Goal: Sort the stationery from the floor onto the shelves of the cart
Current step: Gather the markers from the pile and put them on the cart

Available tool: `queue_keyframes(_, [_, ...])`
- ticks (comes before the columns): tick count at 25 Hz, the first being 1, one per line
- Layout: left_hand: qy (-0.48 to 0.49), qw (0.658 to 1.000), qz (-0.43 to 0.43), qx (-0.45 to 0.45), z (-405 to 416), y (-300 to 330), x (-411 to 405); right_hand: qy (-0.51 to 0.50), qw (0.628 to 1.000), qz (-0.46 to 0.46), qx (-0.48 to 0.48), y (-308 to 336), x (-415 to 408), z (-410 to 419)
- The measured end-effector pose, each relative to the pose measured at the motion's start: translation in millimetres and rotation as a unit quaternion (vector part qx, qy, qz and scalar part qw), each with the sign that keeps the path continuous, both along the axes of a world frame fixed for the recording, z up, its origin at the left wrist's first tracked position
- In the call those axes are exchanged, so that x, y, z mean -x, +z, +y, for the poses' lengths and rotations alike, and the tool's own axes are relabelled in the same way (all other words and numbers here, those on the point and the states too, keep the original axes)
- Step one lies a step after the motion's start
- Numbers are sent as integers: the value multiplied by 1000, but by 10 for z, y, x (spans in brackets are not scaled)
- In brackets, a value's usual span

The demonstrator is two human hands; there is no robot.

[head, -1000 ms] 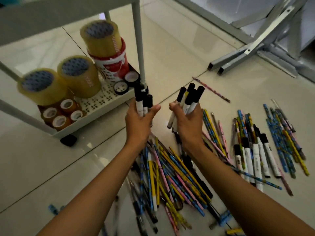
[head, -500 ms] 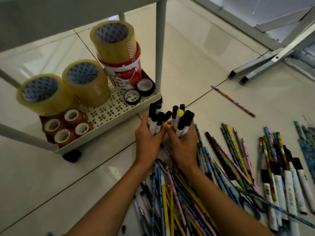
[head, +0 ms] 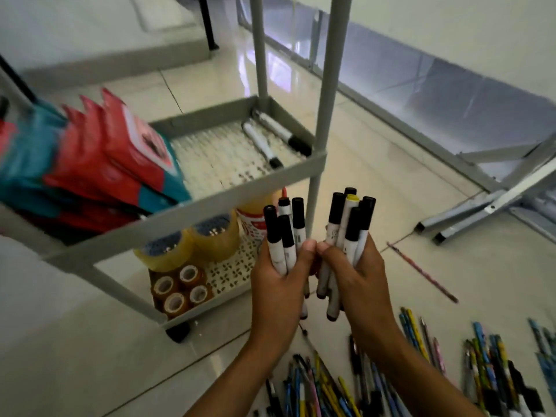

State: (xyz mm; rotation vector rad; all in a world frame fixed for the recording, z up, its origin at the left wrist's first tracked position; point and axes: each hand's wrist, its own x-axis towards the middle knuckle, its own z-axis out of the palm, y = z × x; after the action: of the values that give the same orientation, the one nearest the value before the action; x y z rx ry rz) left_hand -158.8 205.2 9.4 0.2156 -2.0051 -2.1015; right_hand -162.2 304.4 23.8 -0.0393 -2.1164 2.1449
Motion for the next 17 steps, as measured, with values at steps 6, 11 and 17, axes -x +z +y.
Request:
queue_keyframes(6, [73, 997, 22, 8, -193, 1231, 328, 96, 994, -7, -47, 1203, 480, -147])
queue_keyframes(11, [117, 988, -94, 25, -629, 1603, 945, 90, 981, -9, -174, 1654, 1165, -612])
queue_keyframes(17, [113, 966, -228, 35, -911, 1326, 1492, 129, 922, -70, -357, 1402, 1674, -849])
